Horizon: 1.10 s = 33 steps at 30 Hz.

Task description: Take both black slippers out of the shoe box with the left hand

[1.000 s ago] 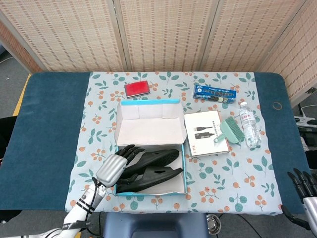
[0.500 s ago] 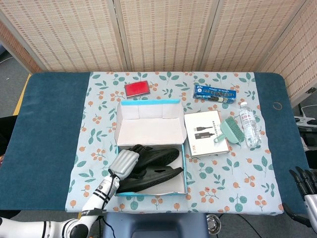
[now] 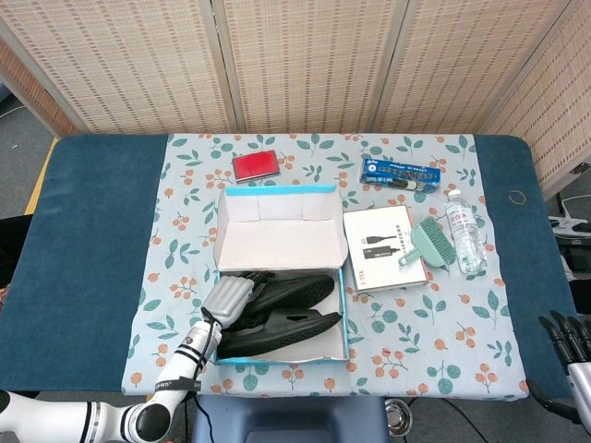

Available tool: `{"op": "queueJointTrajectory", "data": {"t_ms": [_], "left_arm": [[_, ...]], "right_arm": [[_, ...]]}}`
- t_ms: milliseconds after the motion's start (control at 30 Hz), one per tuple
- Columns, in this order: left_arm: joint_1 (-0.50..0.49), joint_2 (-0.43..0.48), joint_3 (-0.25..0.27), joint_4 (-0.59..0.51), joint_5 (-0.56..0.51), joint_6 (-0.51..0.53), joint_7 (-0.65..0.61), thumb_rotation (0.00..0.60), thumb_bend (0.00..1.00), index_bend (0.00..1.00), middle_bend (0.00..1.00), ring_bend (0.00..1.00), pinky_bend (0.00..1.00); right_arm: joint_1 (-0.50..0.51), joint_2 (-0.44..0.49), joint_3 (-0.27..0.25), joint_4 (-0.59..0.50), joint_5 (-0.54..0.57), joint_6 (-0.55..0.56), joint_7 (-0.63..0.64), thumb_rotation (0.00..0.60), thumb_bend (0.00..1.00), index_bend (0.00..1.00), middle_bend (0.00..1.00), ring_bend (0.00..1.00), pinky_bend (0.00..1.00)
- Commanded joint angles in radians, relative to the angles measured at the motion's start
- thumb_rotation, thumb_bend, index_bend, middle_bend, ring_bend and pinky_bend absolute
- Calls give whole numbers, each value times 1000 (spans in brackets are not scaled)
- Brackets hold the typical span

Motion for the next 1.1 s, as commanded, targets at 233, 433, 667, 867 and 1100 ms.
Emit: {"op": "queueJointTrajectory", "data": {"t_ms": [233, 433, 667, 867, 1100], "left_arm": [[-98, 58, 38, -61, -214, 24, 113, 600, 311, 211, 289, 243, 474], [-135, 37, 75, -52, -222, 107, 171, 600, 432, 486, 488, 389, 568], [-115, 2, 115, -52, -76, 218, 143, 600, 656, 625, 622, 477, 631], [-72, 5, 190, -52, 149, 268, 93, 600, 711, 665, 656, 494, 637], [-23, 5, 236, -9, 372, 351, 66, 600, 749, 677, 668, 498, 638]], "right_arm": [[-1, 1, -3, 0, -3, 2, 0, 457, 217, 0, 0, 0, 0], [-4, 5, -4, -1, -3, 8, 8, 456, 217, 0, 0, 0, 0], [-3, 7, -8, -1, -6, 4, 9, 456, 217, 0, 0, 0, 0], [-1, 7, -13, -7, -9, -7, 0, 456, 217, 0, 0, 0, 0], [-2, 8, -18, -9, -17, -5, -1, 456, 217, 0, 0, 0, 0]]}}
